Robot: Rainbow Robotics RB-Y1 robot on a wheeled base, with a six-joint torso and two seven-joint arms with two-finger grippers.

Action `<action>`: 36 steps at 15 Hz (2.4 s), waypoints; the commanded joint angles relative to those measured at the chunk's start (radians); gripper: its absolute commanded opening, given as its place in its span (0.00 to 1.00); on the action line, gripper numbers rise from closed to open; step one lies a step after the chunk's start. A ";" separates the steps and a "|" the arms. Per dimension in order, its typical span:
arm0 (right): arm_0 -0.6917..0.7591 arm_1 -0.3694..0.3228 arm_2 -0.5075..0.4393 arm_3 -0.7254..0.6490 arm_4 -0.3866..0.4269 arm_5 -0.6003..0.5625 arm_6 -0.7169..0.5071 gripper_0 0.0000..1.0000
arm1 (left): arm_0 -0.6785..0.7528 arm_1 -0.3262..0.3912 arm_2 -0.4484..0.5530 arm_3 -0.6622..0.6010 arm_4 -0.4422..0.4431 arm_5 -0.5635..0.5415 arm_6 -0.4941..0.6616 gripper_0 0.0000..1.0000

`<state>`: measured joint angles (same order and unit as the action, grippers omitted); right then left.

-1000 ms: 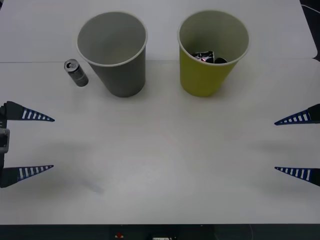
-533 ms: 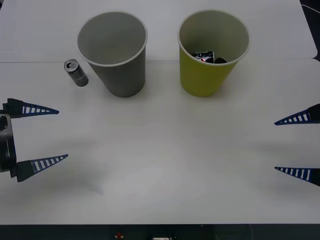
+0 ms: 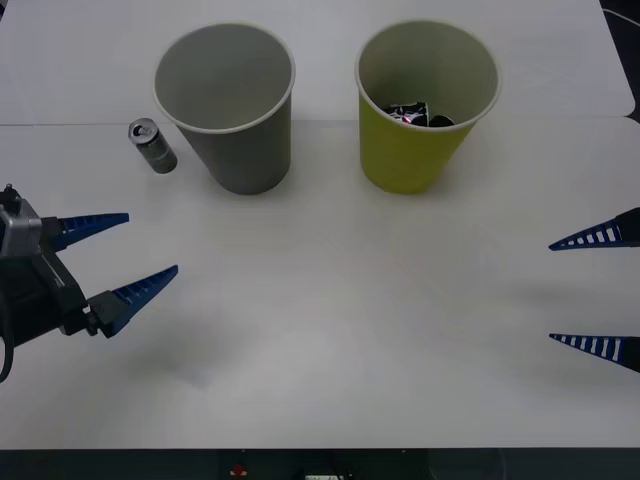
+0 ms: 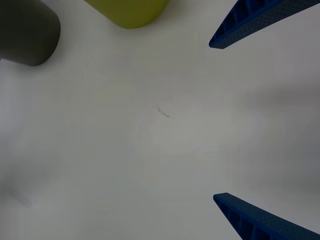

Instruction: Put the can into the green bin and the plastic bottle into the gray bin

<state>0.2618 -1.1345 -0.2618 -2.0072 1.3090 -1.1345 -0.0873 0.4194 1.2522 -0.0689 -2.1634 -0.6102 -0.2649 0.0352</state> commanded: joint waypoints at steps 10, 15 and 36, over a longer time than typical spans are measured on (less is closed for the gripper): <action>0.000 0.000 0.000 0.000 0.000 0.000 0.000 1.00 | -0.004 -0.117 -0.187 -0.085 -0.039 0.559 0.218 1.00; 0.000 0.000 0.000 0.000 0.000 0.000 0.000 1.00 | -0.036 -0.115 -0.361 -0.009 -0.668 0.760 0.787 1.00; 0.000 0.000 0.000 0.000 0.000 0.000 0.000 1.00 | -0.683 -0.416 -0.664 0.830 -1.073 0.819 1.181 1.00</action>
<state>0.2618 -1.1345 -0.2618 -2.0071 1.3090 -1.1345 -0.0872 -0.2425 0.8516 -0.7298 -1.3661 -1.6761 0.5554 1.2165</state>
